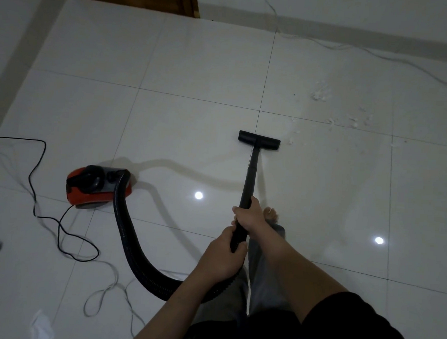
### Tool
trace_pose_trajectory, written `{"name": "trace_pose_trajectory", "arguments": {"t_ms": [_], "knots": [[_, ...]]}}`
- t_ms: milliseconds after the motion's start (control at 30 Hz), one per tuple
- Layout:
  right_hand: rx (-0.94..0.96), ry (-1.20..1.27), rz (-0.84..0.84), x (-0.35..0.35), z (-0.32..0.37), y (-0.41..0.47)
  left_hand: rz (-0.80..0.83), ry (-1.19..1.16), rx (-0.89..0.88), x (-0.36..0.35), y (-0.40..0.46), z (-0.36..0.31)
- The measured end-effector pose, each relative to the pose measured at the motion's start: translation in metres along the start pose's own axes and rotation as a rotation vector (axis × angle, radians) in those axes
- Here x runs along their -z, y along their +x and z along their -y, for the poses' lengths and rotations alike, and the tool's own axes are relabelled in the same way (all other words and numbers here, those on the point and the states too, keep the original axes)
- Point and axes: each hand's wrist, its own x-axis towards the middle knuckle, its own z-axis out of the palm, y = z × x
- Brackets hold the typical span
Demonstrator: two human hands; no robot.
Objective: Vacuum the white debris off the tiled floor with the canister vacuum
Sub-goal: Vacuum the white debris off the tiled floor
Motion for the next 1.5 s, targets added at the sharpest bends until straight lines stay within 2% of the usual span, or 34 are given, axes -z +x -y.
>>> {"name": "trace_pose_trajectory", "arguments": {"t_ms": [433,900,1033,1367,1500], "knots": [[-0.018,0.042,0.015,-0.012,-0.021,-0.022,0.002,0.022,0.002,-0.004,-0.023,0.019],[-0.034,-0.061,0.046,-0.021,-0.069,-0.067,0.002,0.014,0.045,-0.025,-0.068,0.065],[-0.021,-0.139,0.049,-0.015,-0.092,-0.083,0.014,-0.009,0.073,-0.043,-0.086,0.080],[-0.087,-0.037,0.081,-0.020,-0.171,-0.084,0.003,-0.032,0.085,-0.085,-0.130,0.111],[-0.061,-0.086,0.084,-0.019,-0.161,-0.137,-0.007,-0.039,0.080,-0.089,-0.150,0.123]]}}
